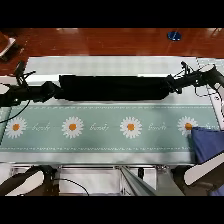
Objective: Fold the shirts.
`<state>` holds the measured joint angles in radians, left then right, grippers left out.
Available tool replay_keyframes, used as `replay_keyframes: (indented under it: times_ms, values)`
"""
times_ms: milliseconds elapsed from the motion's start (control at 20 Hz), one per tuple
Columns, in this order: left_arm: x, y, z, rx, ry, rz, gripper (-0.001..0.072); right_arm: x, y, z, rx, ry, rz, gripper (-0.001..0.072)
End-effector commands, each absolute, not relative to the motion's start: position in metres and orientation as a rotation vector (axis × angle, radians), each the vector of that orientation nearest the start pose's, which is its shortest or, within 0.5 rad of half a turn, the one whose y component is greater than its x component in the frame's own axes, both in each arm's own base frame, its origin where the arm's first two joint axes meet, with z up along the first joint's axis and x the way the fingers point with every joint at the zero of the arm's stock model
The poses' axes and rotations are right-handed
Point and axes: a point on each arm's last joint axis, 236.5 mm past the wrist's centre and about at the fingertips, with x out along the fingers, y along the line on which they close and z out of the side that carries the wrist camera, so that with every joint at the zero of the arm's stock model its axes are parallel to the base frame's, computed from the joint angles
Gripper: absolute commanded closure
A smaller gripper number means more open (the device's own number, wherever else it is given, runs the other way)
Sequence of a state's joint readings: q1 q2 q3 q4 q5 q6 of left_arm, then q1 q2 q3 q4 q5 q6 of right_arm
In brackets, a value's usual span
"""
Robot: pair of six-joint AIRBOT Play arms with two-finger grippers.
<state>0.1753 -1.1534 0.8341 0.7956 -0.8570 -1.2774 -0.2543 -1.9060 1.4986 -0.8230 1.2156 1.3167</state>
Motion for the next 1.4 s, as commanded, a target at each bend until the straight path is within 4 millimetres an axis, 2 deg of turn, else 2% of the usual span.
replay_keyframes:
  times_ms: [0, 50, 150, 250, 350, 550, 650, 700, 800, 950, 1150, 1250, 1300, 1350]
  values:
    - [0.391, -0.082, 0.016, -0.6, 0.978, -0.27, 0.0452, 0.475, 0.044, -0.069, 0.687, 1.359, 0.395, 0.0692]
    - [0.392, -0.087, 0.017, -0.592, 0.975, -0.281, 0.0689, 0.468, 0.04, -0.056, 0.647, 1.361, 0.412, 0.0692]
    - [0.396, -0.112, 0.021, -0.55, 0.944, -0.323, 0.0688, 0.455, 0.032, -0.021, 0.528, 1.322, 0.423, 0.0692]
    - [0.397, -0.156, 0.027, -0.487, 0.904, -0.394, 0.0688, 0.44, 0.03, 0.018, 0.459, 1.234, 0.397, 0.0692]
    - [0.396, -0.211, 0.026, -0.433, 0.883, -0.476, 0.0689, 0.414, 0.03, 0.047, 0.413, 1.156, 0.361, 0.0692]
    - [0.393, -0.326, 0.004, -0.336, 0.971, -0.675, 0.0689, 0.345, 0.047, 0.082, 0.395, 1.067, 0.343, 0.0692]
    - [0.388, -0.38, -0.012, -0.296, 1.07, -0.767, 0.0689, 0.321, 0.053, 0.094, 0.399, 1.034, 0.334, 0.0692]
    - [0.386, -0.4, -0.021, -0.258, 1.108, -0.79, 0.0689, 0.309, 0.057, 0.101, 0.391, 1.019, 0.341, 0.0692]
    - [0.381, -0.429, -0.041, -0.166, 1.195, -0.79, 0.0689, 0.295, 0.062, 0.117, 0.38, 0.992, 0.351, 0.0692]
    - [0.353, -0.467, -0.065, -0.079, 1.296, -0.819, 0.0689, 0.288, 0.064, 0.132, 0.375, 0.944, 0.345, 0.0692]
    - [0.283, -0.527, -0.082, -0.106, 1.382, -0.923, 0.0689, 0.289, 0.069, 0.137, 0.397, 0.929, 0.36, 0.0692]
    - [0.257, -0.542, -0.087, -0.081, 1.395, -0.97, 0.0689, 0.289, 0.07, 0.137, 0.401, 0.927, 0.364, 0.0692]
    - [0.252, -0.544, -0.086, -0.069, 1.392, -0.983, 0.0689, 0.289, 0.07, 0.137, 0.401, 0.928, 0.364, 0.0692]
    - [0.256, -0.543, -0.083, -0.076, 1.386, -0.98, 0.0688, 0.289, 0.07, 0.137, 0.401, 0.929, 0.364, 0.0692]
